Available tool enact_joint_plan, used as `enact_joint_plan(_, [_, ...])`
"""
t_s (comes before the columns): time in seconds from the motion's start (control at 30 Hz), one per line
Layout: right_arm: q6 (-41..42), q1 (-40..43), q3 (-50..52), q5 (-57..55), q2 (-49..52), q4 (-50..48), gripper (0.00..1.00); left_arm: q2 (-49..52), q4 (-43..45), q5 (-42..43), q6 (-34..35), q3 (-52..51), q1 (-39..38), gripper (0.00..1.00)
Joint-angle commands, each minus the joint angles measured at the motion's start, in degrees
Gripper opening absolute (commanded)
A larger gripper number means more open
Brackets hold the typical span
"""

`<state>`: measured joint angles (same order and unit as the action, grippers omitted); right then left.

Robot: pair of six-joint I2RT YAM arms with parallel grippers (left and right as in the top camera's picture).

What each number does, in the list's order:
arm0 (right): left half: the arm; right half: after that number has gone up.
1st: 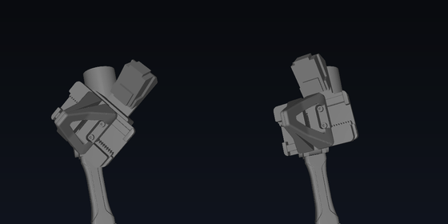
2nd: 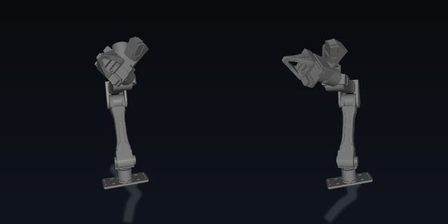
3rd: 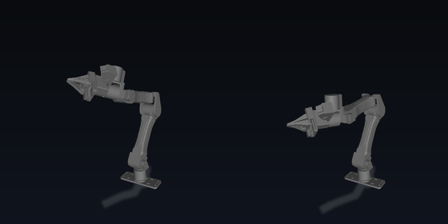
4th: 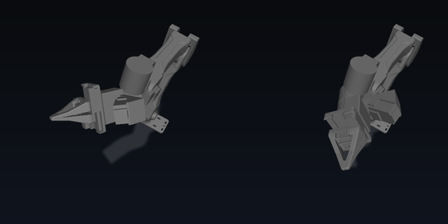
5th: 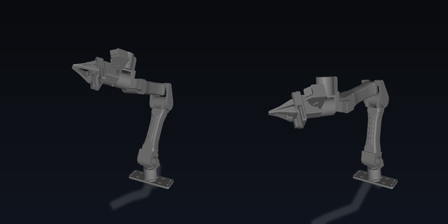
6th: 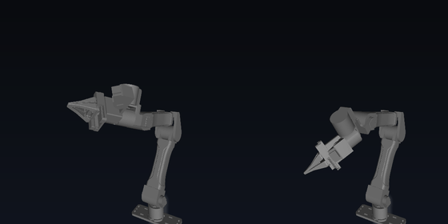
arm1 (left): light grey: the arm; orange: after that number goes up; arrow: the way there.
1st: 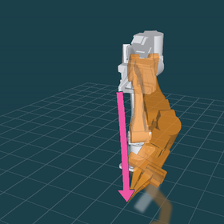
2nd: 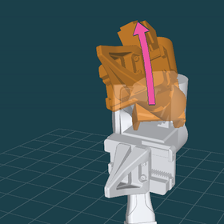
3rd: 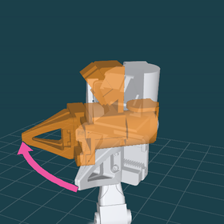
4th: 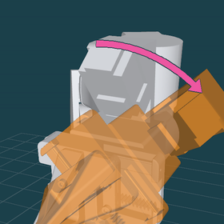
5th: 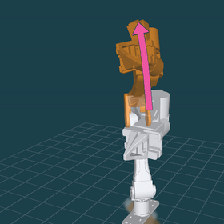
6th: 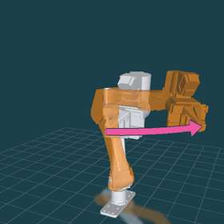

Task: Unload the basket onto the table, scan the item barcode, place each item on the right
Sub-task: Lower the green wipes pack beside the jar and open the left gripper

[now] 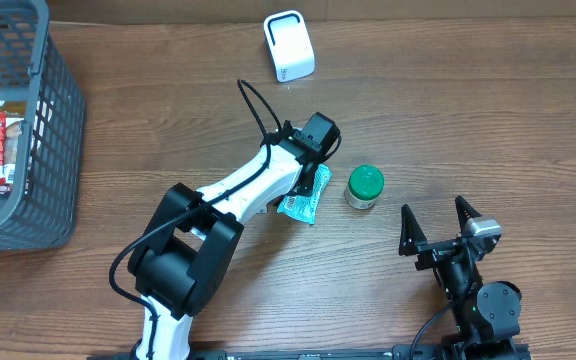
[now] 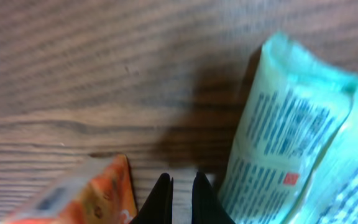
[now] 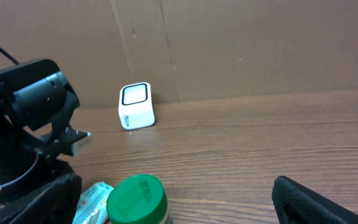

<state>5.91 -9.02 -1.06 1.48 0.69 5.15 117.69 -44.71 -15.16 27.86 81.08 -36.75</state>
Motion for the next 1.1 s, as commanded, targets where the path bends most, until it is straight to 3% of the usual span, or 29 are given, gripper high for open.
enact_joint_plan(0.0, [-0.4, 0.1, 0.6, -0.3, -0.5, -0.4, 1.0, 0.4, 0.2, 4.3, -1.3, -0.3, 0.1, 0.04])
enact_joint_plan(0.33, [-0.4, 0.1, 0.6, -0.3, -0.5, -0.4, 1.0, 0.4, 0.7, 13.3, -1.3, 2.4, 0.1, 0.04])
enact_joint_plan(0.67, [-0.4, 0.2, 0.6, -0.3, -0.5, -0.4, 1.0, 0.3, -10.2, 7.7, -1.2, 15.4, 2.8, 0.05])
enact_joint_plan(0.77, [-0.4, 0.1, 0.6, -0.3, -0.5, -0.4, 1.0, 0.3, -17.3, 7.7, -1.0, 21.2, 4.0, 0.17])
enact_joint_plan(0.83, [-0.4, 0.1, 0.6, -0.3, -0.5, -0.4, 1.0, 0.3, -21.7, 7.7, -1.0, 23.8, 5.0, 0.52])
enact_joint_plan(0.9, [-0.4, 0.1, 0.6, -0.3, -0.5, -0.4, 1.0, 0.3, -25.0, 7.7, -1.0, 24.5, 5.9, 0.68])
enact_joint_plan(1.07, [-0.4, 0.1, 0.6, -0.3, -0.5, -0.4, 1.0, 0.3, -28.6, 8.1, -1.0, 21.6, 7.9, 0.72])
